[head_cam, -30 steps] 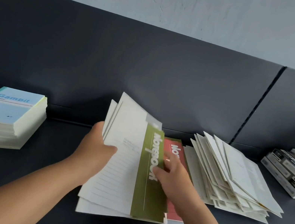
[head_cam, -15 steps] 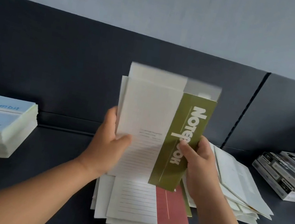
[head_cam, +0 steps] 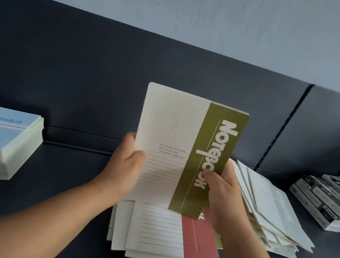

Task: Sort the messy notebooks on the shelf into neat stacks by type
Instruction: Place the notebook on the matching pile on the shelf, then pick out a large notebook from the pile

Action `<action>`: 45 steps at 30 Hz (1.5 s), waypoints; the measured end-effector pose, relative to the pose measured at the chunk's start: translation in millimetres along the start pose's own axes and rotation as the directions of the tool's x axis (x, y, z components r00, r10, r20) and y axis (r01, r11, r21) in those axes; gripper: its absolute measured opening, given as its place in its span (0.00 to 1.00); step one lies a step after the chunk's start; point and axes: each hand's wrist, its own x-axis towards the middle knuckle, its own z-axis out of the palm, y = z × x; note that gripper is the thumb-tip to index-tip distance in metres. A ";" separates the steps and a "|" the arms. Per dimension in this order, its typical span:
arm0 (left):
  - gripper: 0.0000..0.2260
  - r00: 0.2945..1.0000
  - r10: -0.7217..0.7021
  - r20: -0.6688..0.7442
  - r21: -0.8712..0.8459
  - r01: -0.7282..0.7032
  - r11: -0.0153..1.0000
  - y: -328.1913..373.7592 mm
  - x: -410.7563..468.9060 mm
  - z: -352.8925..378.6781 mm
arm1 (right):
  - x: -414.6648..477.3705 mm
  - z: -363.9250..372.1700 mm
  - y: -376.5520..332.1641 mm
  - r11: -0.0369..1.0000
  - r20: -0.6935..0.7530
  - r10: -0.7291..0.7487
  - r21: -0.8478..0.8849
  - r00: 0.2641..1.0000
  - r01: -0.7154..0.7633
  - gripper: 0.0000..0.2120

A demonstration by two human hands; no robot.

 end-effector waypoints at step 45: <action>0.32 0.957 -0.276 -0.092 0.573 0.278 0.771 -103.3 7.1 -173.8 | 2.2 211.8 33.0 0.841 0.036 0.308 -0.478 0.951 -0.254 0.16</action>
